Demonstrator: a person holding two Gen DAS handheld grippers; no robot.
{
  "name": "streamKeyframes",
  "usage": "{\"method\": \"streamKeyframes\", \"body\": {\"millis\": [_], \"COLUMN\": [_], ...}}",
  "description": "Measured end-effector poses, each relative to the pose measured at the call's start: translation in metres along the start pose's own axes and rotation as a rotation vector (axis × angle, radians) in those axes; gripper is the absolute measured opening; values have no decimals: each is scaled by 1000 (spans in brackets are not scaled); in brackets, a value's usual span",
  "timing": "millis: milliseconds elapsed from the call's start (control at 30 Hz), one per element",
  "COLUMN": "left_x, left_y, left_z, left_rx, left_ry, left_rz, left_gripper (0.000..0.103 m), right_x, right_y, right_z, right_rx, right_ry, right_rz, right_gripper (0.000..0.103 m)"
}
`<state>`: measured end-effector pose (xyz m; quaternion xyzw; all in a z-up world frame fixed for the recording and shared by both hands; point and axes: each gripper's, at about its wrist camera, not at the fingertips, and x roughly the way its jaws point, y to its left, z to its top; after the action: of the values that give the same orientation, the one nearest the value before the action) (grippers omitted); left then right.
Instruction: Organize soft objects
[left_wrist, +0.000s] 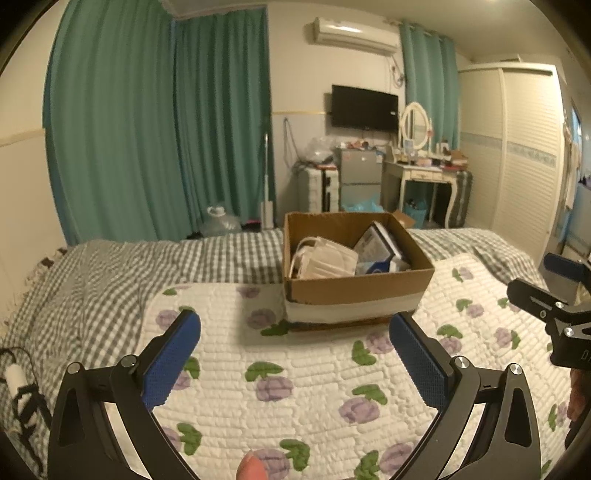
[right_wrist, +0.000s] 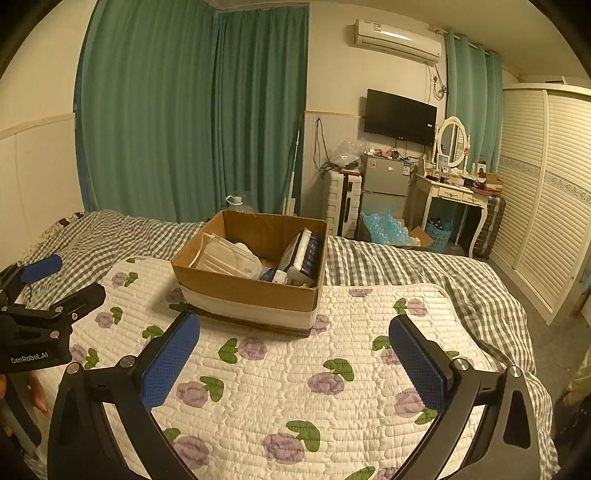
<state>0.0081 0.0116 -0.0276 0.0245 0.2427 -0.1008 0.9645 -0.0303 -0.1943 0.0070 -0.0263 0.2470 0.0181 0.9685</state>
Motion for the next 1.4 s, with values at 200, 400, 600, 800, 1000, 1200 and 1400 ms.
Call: {"method": "streamKeyframes", "body": {"millis": [200,400,600,800,1000,1200,1400], "left_x": [1,2,3,1,1,5,4], "left_y": [1,2,1,-5,-7,-3,-2], "left_z": [-2,-3,-5,-5,-4,-4,-5], "left_rx": [-18,-21,-12,32,39,11,4], "left_ry": [4,5,10,-3,-3,18,17], "left_rz": [8,12,20,29,9,8,12], "left_gripper": [103,103,103,103,103,103,103], "right_x": [0,0,0,0,0,0,0], "right_y": [0,0,-2,-3,-4,-4,-5], "right_z": [0,-1,-3,-3,-4,-4,-4], "right_rx": [-5,-5,-6,-2,-3,0,-2], "right_ry": [1,3,3,4,7,8,7], "right_rz": [-1,-1,-3,-2,2,0,0], "right_gripper": [103,103,103,103,103,103,103]}}
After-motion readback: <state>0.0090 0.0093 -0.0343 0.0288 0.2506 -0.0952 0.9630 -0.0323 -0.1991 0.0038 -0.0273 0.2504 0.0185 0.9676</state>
